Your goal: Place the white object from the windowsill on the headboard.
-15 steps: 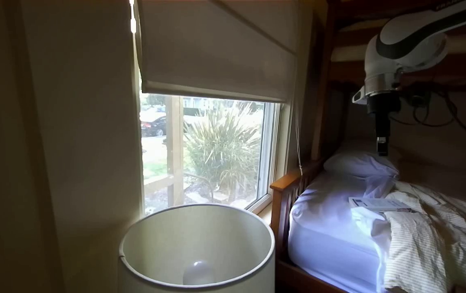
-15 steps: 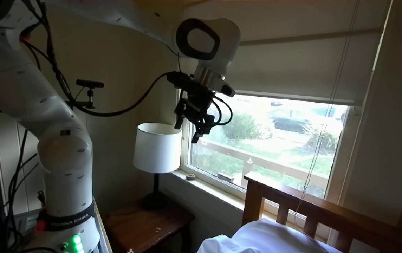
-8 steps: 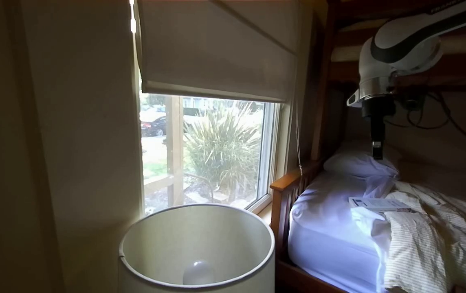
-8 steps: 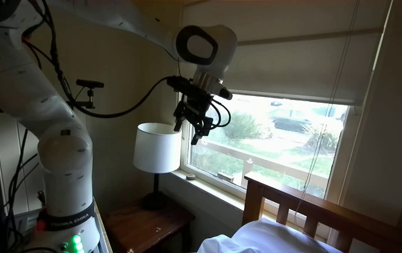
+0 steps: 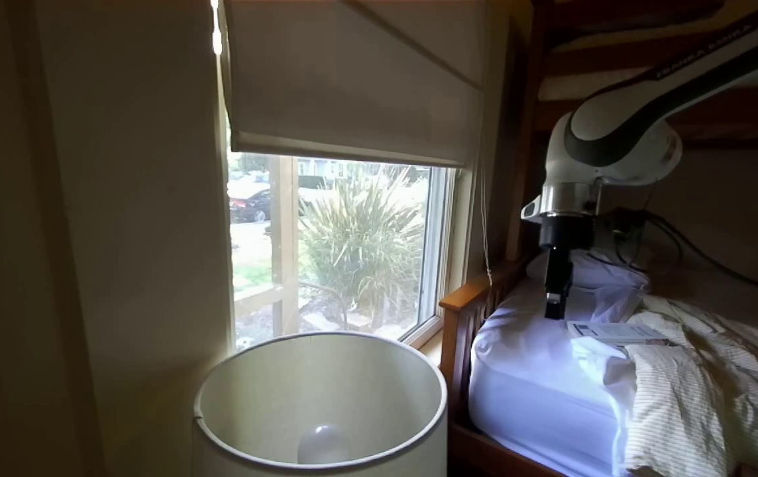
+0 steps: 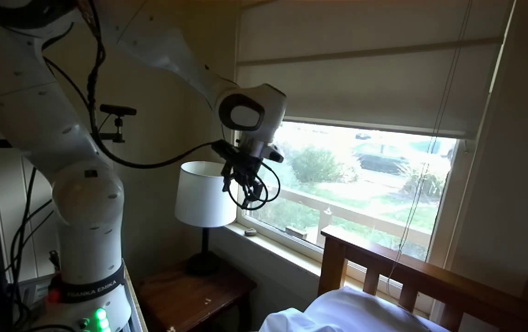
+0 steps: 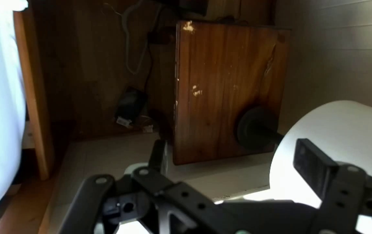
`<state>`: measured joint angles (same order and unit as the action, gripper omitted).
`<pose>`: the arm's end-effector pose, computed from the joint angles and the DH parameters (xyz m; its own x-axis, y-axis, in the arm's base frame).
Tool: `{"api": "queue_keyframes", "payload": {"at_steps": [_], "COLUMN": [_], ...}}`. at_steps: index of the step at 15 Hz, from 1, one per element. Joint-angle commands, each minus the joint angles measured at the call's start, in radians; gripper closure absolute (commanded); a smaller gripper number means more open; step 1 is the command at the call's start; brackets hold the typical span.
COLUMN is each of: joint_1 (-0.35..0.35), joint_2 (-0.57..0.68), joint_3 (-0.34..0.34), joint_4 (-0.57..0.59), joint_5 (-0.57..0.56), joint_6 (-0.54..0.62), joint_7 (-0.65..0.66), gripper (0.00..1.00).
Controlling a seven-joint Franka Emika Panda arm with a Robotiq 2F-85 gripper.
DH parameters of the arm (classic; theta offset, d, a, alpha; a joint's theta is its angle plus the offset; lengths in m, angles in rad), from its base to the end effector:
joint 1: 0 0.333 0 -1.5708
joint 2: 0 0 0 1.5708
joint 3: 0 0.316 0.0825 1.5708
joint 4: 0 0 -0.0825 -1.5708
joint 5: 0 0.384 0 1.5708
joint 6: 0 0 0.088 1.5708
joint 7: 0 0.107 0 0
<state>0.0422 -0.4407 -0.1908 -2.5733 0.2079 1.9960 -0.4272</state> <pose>0.3802 -0.0427 0.4005 0.9777 0.2064 -0.0383 0.1863 -0.9372 -0.2949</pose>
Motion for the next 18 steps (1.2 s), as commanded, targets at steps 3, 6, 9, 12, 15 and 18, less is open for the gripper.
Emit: {"api": "queue_keyframes", "payload": {"at_steps": [3,6,9,12,15,18], "joint_1": [0.029,0.046,0.045,0.064,0.094,0.088], "joint_2": [0.078,0.134,0.139,0.172,0.259,0.245], "joint_3": [0.054,0.081,0.08,0.109,0.168,0.188], "joint_4": [-0.014,-0.005,0.001,-0.001,0.03,0.015], "joint_5": [0.075,0.08,0.08,0.11,0.127,0.099], "joint_6": [0.098,0.108,0.108,0.231,0.395,0.404], "joint_7": [0.0,0.002,0.001,0.032,0.11,0.128], "gripper": [0.0,0.0,0.0,0.0,0.0,0.0]}}
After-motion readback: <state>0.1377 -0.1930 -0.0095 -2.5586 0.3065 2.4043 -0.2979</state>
